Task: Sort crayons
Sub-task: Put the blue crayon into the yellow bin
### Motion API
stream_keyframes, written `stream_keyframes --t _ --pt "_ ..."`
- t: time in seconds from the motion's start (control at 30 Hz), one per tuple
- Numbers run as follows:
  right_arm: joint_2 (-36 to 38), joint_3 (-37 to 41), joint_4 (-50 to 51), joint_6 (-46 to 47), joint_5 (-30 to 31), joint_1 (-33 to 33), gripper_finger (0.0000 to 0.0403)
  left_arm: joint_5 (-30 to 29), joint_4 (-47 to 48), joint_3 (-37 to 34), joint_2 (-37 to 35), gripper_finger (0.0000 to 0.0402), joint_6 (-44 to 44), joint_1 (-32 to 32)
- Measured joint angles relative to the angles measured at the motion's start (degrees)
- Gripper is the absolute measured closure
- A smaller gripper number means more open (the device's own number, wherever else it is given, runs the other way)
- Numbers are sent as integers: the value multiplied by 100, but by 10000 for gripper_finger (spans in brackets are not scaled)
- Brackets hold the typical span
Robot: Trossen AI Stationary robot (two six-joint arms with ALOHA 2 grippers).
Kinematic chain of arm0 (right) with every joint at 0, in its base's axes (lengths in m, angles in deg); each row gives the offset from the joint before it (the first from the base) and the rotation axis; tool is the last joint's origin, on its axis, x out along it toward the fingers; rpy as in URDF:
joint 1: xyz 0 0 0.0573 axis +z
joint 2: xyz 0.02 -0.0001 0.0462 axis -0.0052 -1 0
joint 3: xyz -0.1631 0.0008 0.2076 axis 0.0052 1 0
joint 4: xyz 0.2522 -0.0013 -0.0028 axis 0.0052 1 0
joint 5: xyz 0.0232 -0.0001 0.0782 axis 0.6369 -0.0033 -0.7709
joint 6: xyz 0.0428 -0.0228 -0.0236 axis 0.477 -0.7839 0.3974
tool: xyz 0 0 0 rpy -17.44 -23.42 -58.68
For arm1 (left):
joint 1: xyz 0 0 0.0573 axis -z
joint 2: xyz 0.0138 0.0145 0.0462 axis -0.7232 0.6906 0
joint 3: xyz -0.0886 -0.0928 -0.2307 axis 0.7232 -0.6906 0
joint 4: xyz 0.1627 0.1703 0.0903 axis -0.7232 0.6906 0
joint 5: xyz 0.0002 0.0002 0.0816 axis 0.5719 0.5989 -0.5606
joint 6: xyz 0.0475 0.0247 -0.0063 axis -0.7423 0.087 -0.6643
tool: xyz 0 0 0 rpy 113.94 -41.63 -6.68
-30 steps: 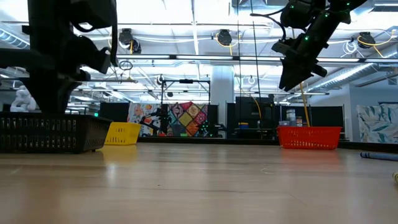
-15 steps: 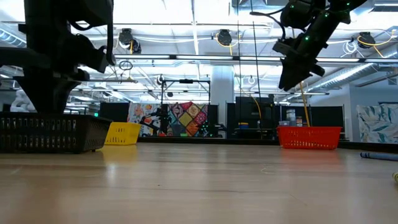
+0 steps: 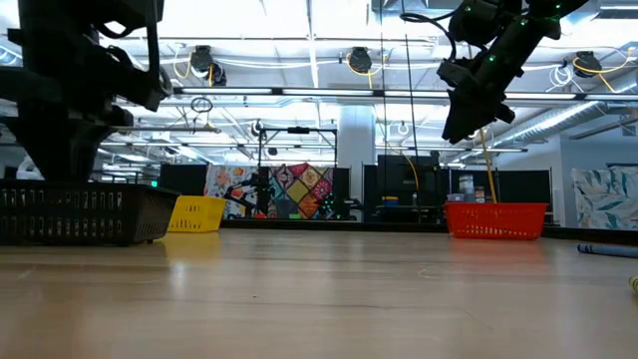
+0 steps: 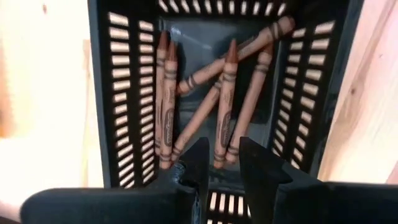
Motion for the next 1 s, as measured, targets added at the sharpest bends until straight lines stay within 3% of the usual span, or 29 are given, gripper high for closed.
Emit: stream_keyframes --t 0.17,0.37,0.57,0.73,1.0 --pt "0 0 -117 146 -96 90 307 -386 -176 2 0 322 151 1" --pt "0 0 -206 -324 -140 430 299 -598 -150 2 0 322 275 1" --pt "0 0 -552 -583 552 659 259 -705 -147 2 0 322 85 -3" --pt "0 0 -650 -381 578 656 242 -1101 -141 2 0 322 -539 -66" --pt "0 0 -386 737 579 656 244 -1238 -137 2 0 322 -1675 -303"
